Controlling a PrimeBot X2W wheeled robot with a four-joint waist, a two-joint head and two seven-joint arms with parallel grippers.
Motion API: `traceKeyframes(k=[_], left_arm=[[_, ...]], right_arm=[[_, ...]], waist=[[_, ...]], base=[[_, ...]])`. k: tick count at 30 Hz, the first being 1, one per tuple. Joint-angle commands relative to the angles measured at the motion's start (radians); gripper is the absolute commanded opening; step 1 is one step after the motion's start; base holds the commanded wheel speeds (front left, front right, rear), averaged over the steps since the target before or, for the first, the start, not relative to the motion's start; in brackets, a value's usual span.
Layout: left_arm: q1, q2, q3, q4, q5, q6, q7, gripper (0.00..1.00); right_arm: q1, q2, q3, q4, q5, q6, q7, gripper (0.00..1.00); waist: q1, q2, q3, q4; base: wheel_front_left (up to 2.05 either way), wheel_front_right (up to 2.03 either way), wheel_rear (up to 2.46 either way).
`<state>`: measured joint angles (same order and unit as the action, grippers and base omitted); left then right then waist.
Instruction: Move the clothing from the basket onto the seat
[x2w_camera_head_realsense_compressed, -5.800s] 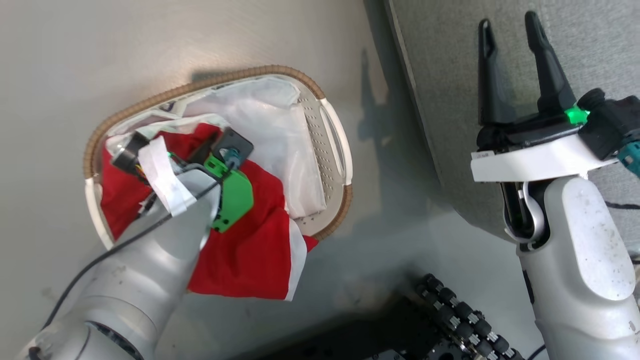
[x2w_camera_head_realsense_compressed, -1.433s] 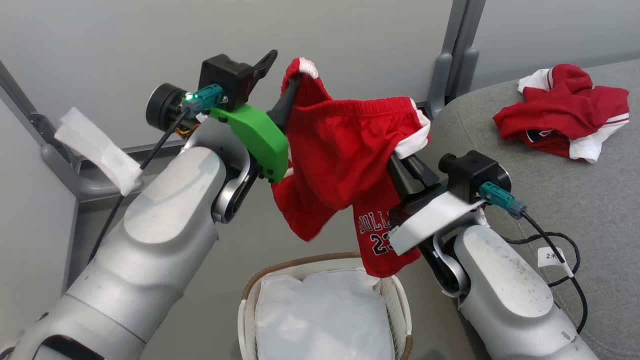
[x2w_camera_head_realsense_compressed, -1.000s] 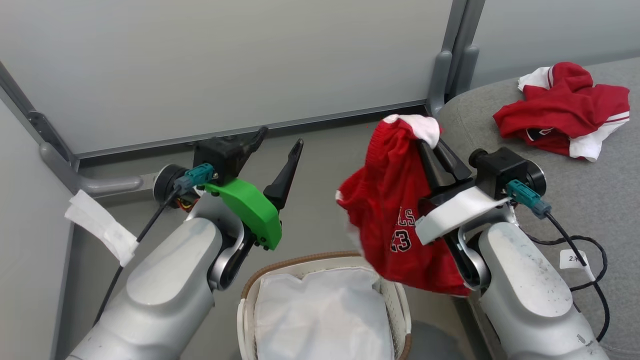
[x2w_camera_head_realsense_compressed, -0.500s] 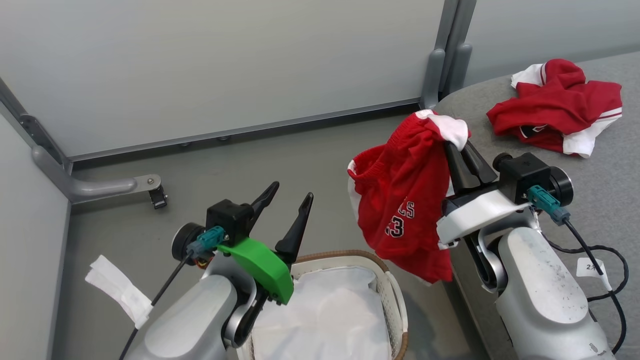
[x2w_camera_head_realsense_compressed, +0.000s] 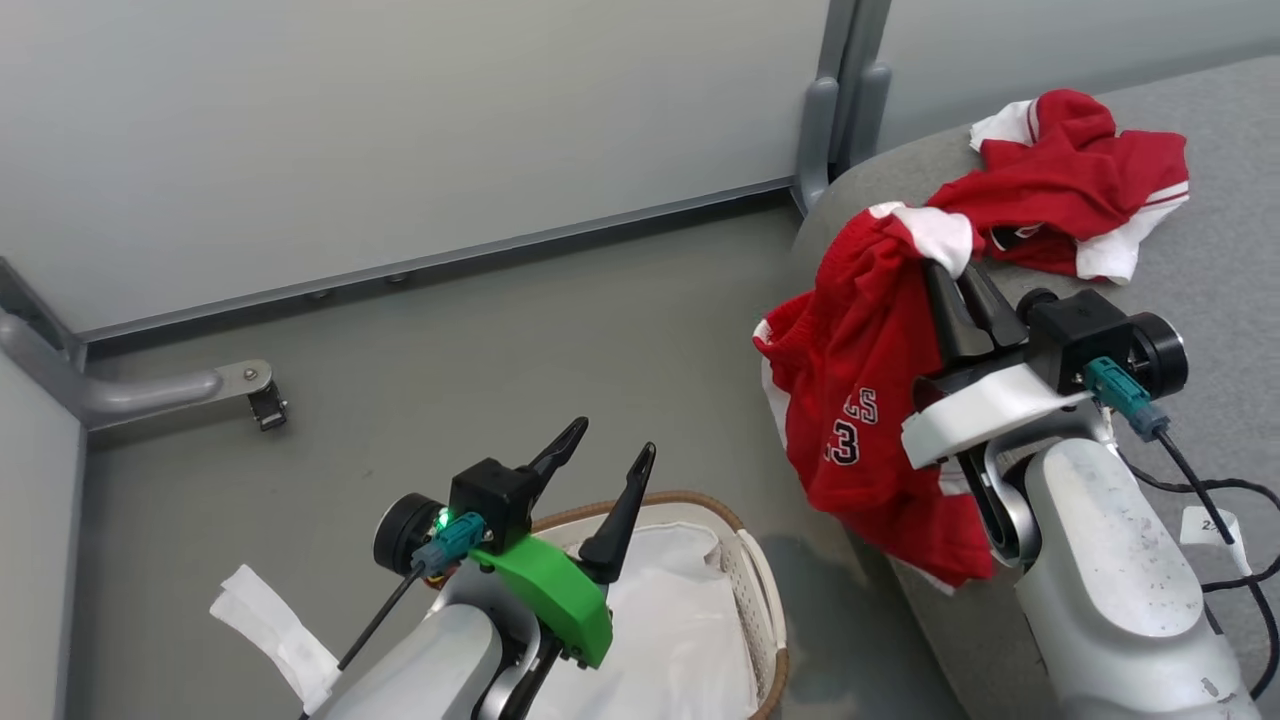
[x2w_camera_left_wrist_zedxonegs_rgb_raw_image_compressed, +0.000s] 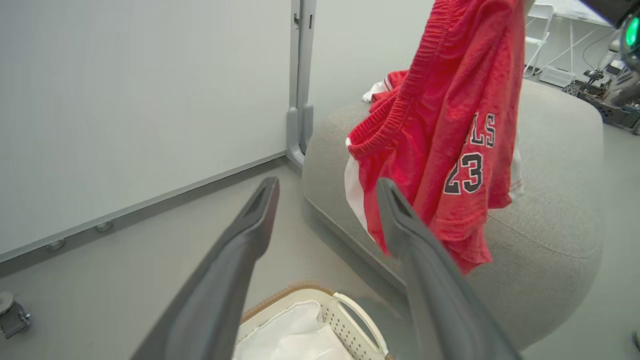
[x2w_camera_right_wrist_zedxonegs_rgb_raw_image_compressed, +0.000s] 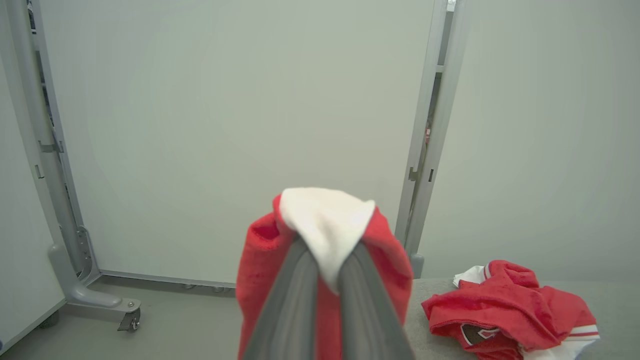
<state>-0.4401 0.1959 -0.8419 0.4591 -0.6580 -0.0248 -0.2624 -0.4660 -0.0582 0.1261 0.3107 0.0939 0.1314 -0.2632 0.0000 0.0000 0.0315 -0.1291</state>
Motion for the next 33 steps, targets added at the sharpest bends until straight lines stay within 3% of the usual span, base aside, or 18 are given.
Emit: traceKeyframes(k=[1,11,17,28,33], left_arm=[[0.016,-0.005,0.009,-0.002,0.021,-0.004,-0.003,1.0],[-0.014,-0.034,0.028,0.015,0.109,-0.033,-0.002,1.0],[-0.034,-0.049,0.024,0.039,0.143,-0.049,-0.002,1.0],[-0.074,-0.079,-0.001,0.07,0.183,-0.076,-0.002,1.0],[-0.097,-0.097,-0.014,0.066,0.203,-0.083,-0.002,1.0]], right_arm=[[-0.013,-0.014,-0.009,-0.01,-0.007,-0.001,-0.002,0.0],[-0.033,-0.067,-0.051,-0.038,-0.013,-0.001,-0.002,0.0],[-0.036,-0.079,-0.056,-0.039,-0.015,-0.001,-0.002,0.0],[-0.097,-0.129,-0.011,0.025,0.026,-0.001,-0.002,0.0],[-0.222,-0.213,0.017,0.058,0.044,-0.001,-0.002,0.0]], waist=[[0.0,0.0,0.025,-0.055],[0.0,0.0,0.096,-0.225],[0.0,0.0,0.129,-0.285],[0.0,0.0,0.183,-0.266],[0.0,0.0,0.22,-0.211]], base=[[0.0,0.0,0.0],[0.0,0.0,0.0],[0.0,0.0,0.0],[0.0,0.0,0.0],[0.0,0.0,0.0]])
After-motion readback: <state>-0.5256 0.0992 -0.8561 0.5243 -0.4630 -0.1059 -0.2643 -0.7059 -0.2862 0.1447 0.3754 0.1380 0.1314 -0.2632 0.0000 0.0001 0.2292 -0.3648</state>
